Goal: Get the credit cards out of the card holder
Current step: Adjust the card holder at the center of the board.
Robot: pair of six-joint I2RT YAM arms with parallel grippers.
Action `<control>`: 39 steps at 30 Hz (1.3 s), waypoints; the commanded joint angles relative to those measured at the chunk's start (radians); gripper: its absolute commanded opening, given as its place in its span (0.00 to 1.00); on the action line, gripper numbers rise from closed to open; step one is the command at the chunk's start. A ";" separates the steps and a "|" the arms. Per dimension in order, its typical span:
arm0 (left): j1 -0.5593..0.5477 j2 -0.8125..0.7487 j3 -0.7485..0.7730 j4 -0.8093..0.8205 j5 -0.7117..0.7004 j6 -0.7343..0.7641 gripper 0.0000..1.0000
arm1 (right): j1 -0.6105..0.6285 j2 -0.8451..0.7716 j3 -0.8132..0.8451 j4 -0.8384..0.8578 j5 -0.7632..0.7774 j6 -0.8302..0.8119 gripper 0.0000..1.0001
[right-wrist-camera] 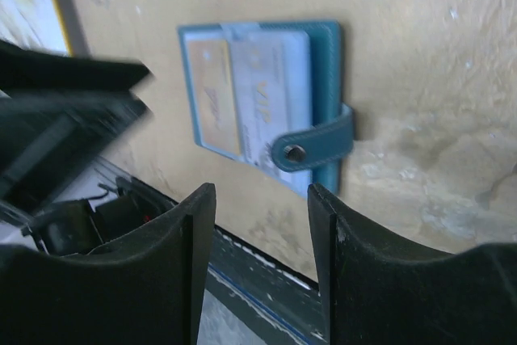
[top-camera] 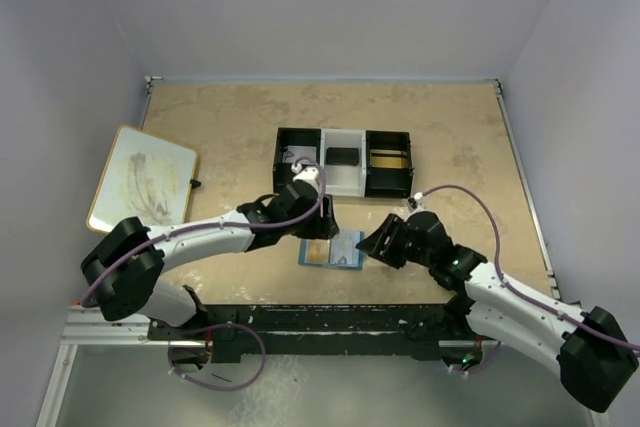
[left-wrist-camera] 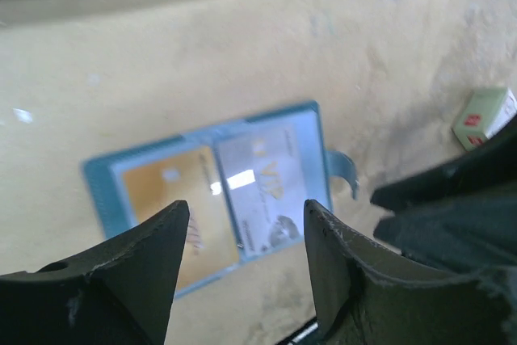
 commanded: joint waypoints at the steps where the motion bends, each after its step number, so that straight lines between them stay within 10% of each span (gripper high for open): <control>1: 0.079 0.029 0.089 -0.099 -0.021 0.153 0.57 | 0.012 -0.021 -0.098 0.209 -0.160 0.041 0.53; 22: 0.122 0.361 0.310 -0.188 0.234 0.450 0.57 | 0.025 0.275 -0.219 0.554 -0.334 0.080 0.68; 30: 0.118 0.198 0.091 -0.018 0.264 0.307 0.58 | -0.007 0.315 -0.240 0.641 -0.168 0.287 0.71; 39: 0.068 0.103 -0.070 0.102 0.273 0.178 0.58 | -0.125 0.430 -0.081 0.533 -0.250 0.091 0.71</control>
